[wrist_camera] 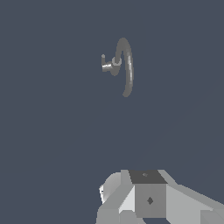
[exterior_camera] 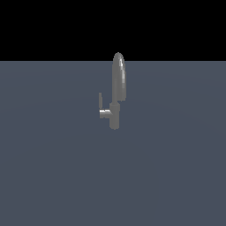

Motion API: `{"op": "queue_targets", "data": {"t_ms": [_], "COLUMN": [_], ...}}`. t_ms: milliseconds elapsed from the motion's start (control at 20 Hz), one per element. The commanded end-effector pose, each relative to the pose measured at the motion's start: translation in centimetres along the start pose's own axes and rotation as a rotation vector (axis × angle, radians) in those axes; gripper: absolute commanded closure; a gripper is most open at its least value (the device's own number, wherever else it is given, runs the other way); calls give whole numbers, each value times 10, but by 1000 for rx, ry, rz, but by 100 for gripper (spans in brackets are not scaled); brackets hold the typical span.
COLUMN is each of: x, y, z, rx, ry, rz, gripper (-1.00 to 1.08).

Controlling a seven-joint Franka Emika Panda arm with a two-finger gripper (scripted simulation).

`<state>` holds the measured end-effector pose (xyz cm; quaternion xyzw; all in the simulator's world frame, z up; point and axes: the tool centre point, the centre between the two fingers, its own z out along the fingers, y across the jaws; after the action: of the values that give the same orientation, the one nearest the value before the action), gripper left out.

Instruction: Turn on the faucet by rotating a designated handle.

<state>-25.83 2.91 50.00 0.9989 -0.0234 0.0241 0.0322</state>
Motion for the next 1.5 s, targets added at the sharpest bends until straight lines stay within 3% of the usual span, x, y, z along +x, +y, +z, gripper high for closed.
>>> {"op": "queue_targets", "data": {"t_ms": [0,800,1450], "x": [1,26,80], "y": [-4,-70,-140], "z": [-8,-71,-58], "rx": [-7,-97,-195], "ry": [32,341,544], "rz": [36,406,681], "gripper": [108,108,108]}}
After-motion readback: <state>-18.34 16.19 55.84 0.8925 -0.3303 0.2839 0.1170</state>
